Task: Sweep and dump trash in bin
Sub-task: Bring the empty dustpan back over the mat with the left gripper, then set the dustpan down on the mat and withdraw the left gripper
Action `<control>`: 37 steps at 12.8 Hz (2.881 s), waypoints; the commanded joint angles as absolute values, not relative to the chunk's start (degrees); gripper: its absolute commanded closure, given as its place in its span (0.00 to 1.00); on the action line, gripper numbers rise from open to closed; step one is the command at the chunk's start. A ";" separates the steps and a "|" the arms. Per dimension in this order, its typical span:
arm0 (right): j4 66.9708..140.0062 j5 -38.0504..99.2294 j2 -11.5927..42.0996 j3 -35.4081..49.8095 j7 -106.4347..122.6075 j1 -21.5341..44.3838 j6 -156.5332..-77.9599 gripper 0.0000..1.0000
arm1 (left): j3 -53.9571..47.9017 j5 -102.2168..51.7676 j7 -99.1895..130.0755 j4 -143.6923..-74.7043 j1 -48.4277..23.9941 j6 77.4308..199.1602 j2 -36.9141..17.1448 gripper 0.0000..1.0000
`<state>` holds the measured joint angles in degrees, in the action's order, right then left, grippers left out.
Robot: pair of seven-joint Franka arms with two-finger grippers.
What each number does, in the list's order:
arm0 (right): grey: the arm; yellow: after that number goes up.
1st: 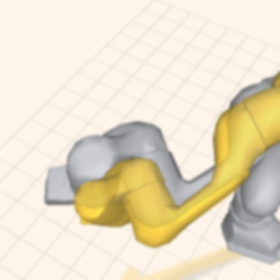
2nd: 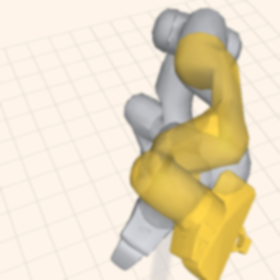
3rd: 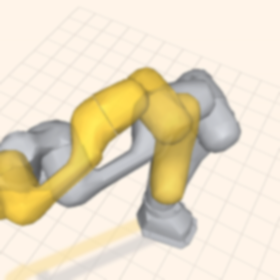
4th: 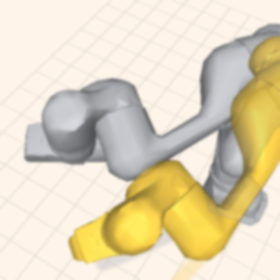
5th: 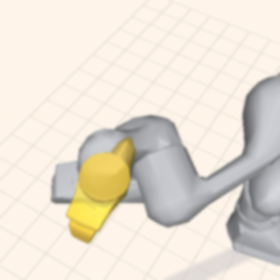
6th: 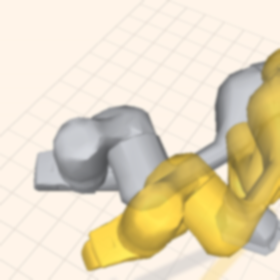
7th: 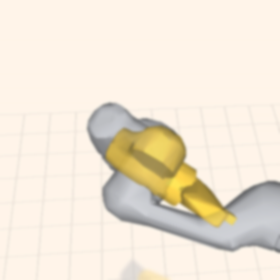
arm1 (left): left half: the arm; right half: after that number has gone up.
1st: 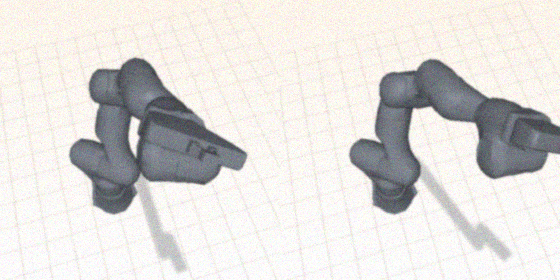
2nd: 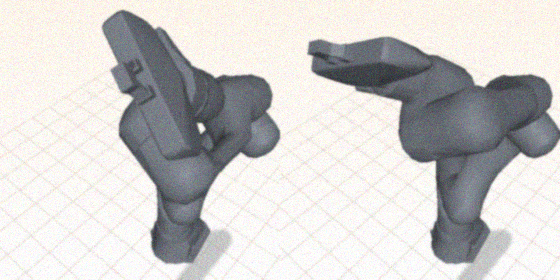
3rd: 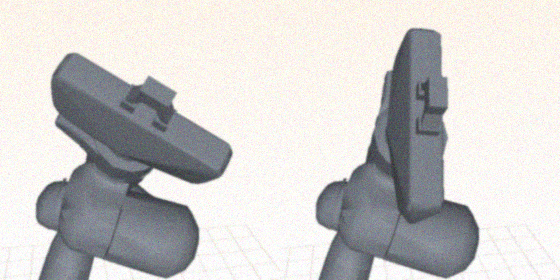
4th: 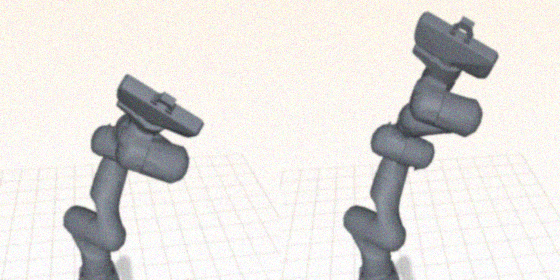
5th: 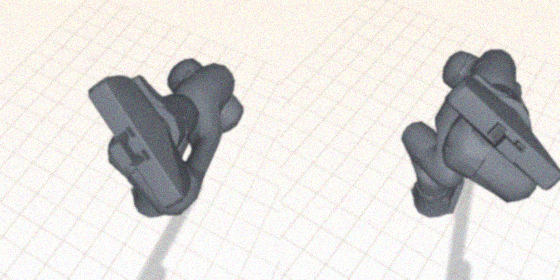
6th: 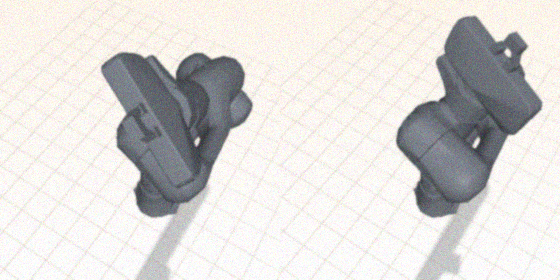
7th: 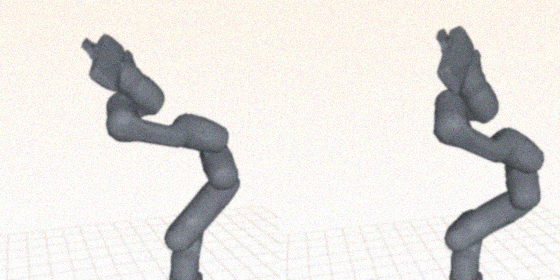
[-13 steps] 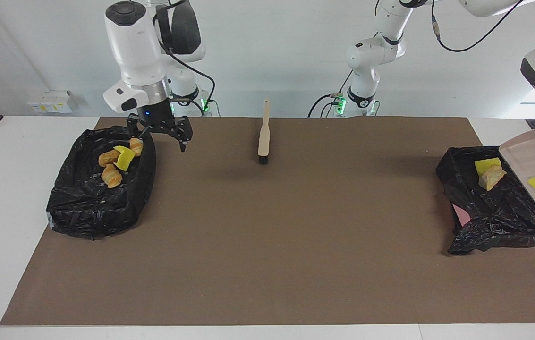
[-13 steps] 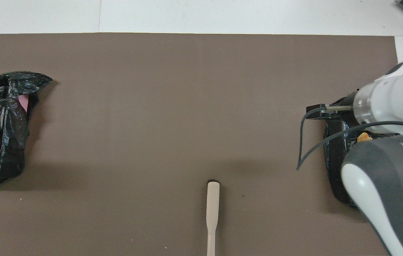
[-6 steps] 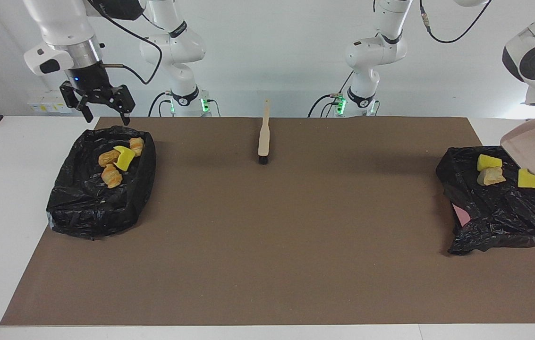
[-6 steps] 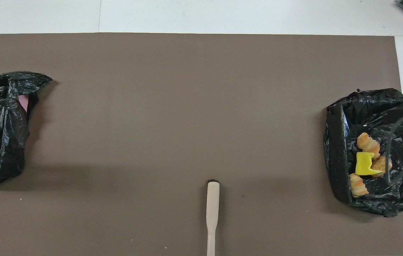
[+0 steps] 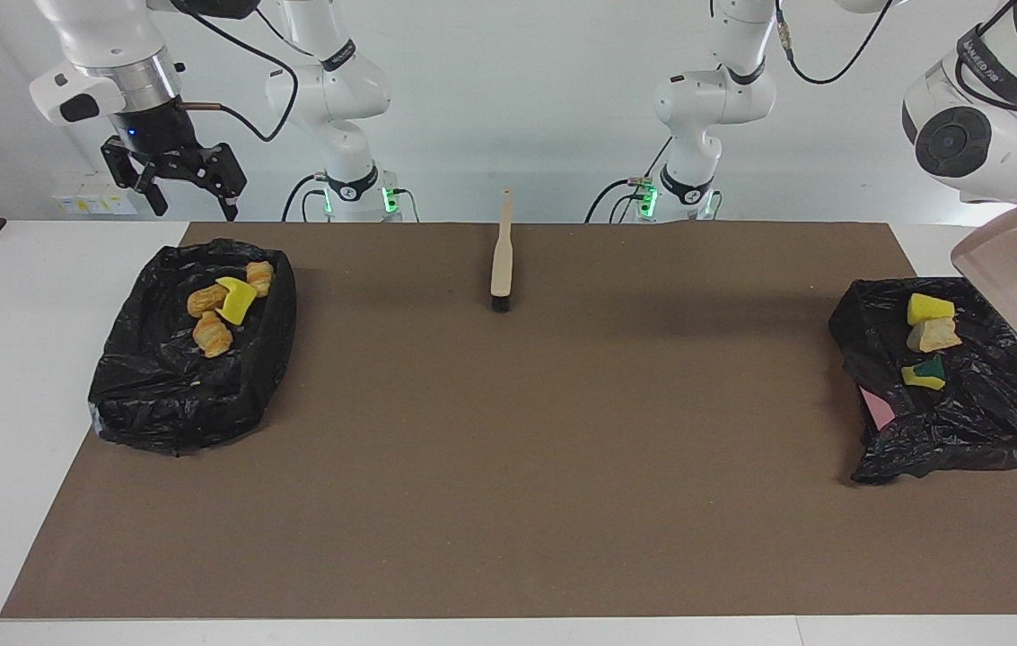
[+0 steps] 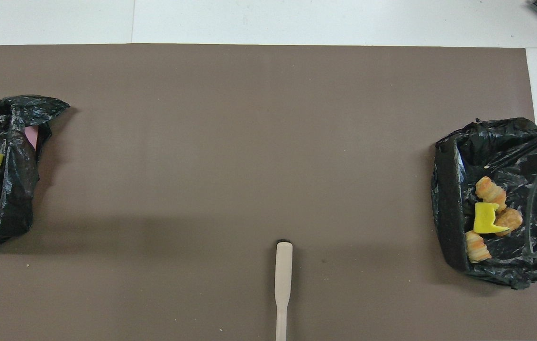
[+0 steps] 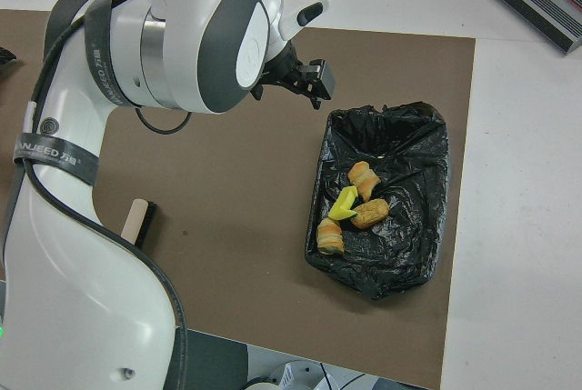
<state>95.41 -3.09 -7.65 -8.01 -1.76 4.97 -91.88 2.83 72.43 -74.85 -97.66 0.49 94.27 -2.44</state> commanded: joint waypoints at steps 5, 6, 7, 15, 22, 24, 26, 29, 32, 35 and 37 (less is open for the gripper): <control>94.75 -0.37 -7.91 -7.82 -0.62 5.27 -90.18 0.00 | 3.08 51.55 -51.99 -98.35 -4.66 83.16 -0.70 1.00; 93.88 -0.35 -8.00 -7.47 -0.62 5.36 -87.74 0.00 | 3.08 47.15 -48.29 -98.26 -4.66 82.01 -0.62 1.00; 92.65 0.00 -8.00 -7.12 -0.70 5.45 -85.71 0.00 | 3.08 43.28 -44.95 -98.35 -4.66 81.57 -0.35 1.00; 93.34 -0.17 -8.70 -5.80 -2.64 5.19 -87.35 0.00 | 2.20 18.75 -12.00 -98.09 -12.20 81.73 0.00 1.00; 93.34 -0.35 -8.61 -6.50 -2.11 5.45 -87.45 0.00 | -1.74 2.83 14.03 -97.91 -20.82 94.55 0.00 1.00; 93.25 -0.18 -8.53 -6.59 -2.11 5.45 -87.71 0.00 | -4.29 0.19 15.90 -97.82 -20.83 96.93 -0.44 1.00; 93.34 -0.09 -8.53 -6.68 -2.11 5.54 -87.72 0.00 | -5.18 -1.48 16.08 -97.91 -21.27 98.26 -1.05 1.00; 93.34 -0.18 -8.61 -7.38 -2.11 5.89 -87.80 0.00 | -5.36 -4.91 18.18 -97.82 -22.67 102.20 -3.24 1.00; 93.43 -0.09 -8.61 -7.47 -2.20 5.80 -87.80 0.00 | -5.36 -5.01 18.54 -96.77 -26.61 105.46 -7.63 1.00; 93.34 -0.26 -8.53 -7.38 -2.02 5.80 -88.51 0.00 | -5.36 -4.57 23.98 -96.24 -29.96 111.50 -13.26 1.00; 93.43 -0.26 -8.53 -7.38 -1.67 5.28 -88.59 0.00 | -5.36 -4.92 26.18 -96.24 -31.37 113.99 -15.54 1.00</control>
<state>93.23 -0.80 -8.24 -6.94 -1.95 5.64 -87.79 -6.24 -4.41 24.01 -97.71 -29.70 112.05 -13.15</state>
